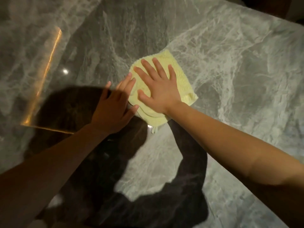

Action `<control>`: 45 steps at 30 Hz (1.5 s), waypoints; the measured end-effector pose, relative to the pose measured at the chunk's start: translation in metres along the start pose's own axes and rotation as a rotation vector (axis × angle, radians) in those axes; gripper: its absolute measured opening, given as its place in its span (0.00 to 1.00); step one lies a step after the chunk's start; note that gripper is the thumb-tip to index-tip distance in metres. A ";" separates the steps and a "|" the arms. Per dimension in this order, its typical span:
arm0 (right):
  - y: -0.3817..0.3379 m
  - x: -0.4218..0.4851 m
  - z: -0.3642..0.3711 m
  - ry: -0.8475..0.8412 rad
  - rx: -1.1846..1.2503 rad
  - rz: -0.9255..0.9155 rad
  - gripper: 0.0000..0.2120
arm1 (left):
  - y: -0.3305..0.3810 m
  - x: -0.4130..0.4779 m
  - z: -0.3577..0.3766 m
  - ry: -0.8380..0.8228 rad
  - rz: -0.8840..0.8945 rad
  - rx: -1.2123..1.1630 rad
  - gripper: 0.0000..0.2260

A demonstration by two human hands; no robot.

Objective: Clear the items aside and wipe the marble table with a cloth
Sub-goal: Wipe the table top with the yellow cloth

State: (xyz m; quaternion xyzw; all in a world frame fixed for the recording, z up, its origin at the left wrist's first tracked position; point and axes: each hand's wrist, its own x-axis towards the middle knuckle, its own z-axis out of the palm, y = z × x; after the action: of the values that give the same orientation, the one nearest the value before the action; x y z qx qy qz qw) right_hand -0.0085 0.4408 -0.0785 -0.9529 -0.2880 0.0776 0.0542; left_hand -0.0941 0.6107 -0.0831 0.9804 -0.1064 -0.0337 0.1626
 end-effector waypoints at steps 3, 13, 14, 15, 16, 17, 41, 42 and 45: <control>0.006 0.011 -0.001 0.008 0.002 -0.030 0.31 | 0.007 0.004 0.000 0.002 -0.086 -0.013 0.30; 0.069 0.029 -0.008 0.042 0.005 -0.077 0.31 | 0.041 0.053 0.007 -0.038 -0.168 0.173 0.30; 0.079 0.030 -0.009 0.046 0.005 -0.061 0.31 | 0.045 0.060 0.010 -0.035 -0.160 0.204 0.29; 0.092 0.032 -0.011 0.050 0.007 -0.044 0.31 | 0.053 0.071 0.014 -0.025 -0.151 0.238 0.29; 0.103 0.033 -0.012 0.056 0.016 -0.026 0.31 | 0.059 0.079 0.016 -0.015 -0.143 0.265 0.28; 0.111 0.035 -0.014 0.065 0.027 -0.005 0.31 | 0.063 0.085 0.018 -0.005 -0.133 0.281 0.28; 0.356 0.054 -0.054 0.149 0.084 0.506 0.30 | 0.151 0.204 0.053 -0.019 -0.055 0.260 0.29; 0.356 0.048 -0.053 0.148 0.086 0.531 0.30 | 0.151 0.204 0.052 -0.018 -0.056 0.250 0.30; 0.358 0.020 -0.050 0.150 0.094 0.620 0.30 | 0.150 0.203 0.054 -0.011 -0.054 0.262 0.30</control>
State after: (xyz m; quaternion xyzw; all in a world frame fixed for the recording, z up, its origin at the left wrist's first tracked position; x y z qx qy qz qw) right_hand 0.2107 0.1521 -0.0844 -0.9948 0.0247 0.0332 0.0931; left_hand 0.0691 0.4109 -0.0920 0.9955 -0.0842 -0.0291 0.0316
